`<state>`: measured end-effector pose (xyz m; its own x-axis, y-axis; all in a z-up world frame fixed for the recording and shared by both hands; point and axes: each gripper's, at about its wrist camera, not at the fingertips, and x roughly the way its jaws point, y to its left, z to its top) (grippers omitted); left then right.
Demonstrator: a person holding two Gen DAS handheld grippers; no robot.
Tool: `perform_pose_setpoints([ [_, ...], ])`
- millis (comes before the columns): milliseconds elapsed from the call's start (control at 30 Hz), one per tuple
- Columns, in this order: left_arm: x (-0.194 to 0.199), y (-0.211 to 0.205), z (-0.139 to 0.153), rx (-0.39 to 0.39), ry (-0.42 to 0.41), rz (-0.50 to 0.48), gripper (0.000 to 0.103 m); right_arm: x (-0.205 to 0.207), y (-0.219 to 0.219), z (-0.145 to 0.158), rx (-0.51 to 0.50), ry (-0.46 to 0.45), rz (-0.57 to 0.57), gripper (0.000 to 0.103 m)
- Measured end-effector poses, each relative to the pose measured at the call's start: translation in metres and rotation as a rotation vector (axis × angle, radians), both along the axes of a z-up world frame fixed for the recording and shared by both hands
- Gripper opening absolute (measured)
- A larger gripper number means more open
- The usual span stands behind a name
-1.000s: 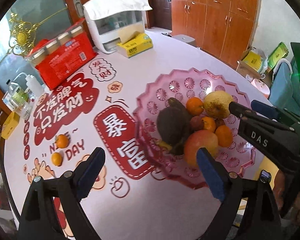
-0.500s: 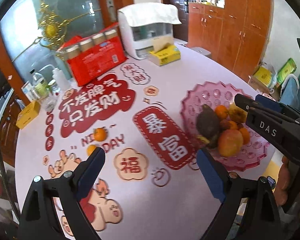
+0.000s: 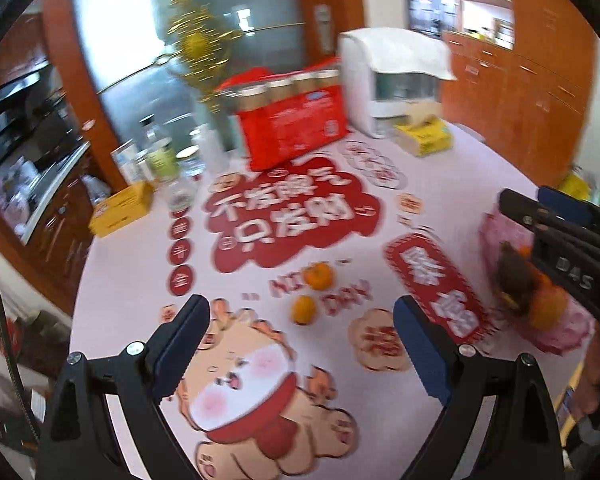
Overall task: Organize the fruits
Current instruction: 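Withdraw both grippers from the bowl toward the two loose oranges, then grasp a small orange with left gripper while right gripper grasps the other orange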
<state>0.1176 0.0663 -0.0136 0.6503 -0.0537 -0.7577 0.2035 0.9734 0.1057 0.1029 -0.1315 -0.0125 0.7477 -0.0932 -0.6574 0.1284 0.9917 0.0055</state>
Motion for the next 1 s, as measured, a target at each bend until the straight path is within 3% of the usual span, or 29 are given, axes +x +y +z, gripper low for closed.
perform_pose_setpoints([
  [200, 0.041, 0.040, -0.041, -0.062, 0.058, 0.106, 0.092, 0.049, 0.032, -0.022, 0.033, 0.091, 0.135, 0.051],
  [567, 0.088, 0.039, -0.129, -0.172, 0.188, 0.116, 0.092, 0.117, 0.071, -0.099, 0.104, 0.280, 0.291, 0.051],
  [733, 0.103, 0.033, -0.159, -0.217, 0.252, 0.108, 0.079, 0.133, 0.072, -0.119, 0.163, 0.330, 0.288, 0.051],
  [833, 0.109, 0.028, -0.174, -0.239, 0.297, 0.089, 0.066, 0.140, 0.075, -0.129, 0.190, 0.352, 0.304, 0.051],
  [933, 0.112, 0.027, -0.185, -0.255, 0.318, 0.077, 0.049, 0.145, 0.079, -0.136, 0.200, 0.373, 0.318, 0.051],
  [1000, 0.112, 0.030, -0.188, -0.318, 0.332, 0.057, 0.032, 0.148, 0.082, -0.141, 0.213, 0.386, 0.329, 0.051],
])
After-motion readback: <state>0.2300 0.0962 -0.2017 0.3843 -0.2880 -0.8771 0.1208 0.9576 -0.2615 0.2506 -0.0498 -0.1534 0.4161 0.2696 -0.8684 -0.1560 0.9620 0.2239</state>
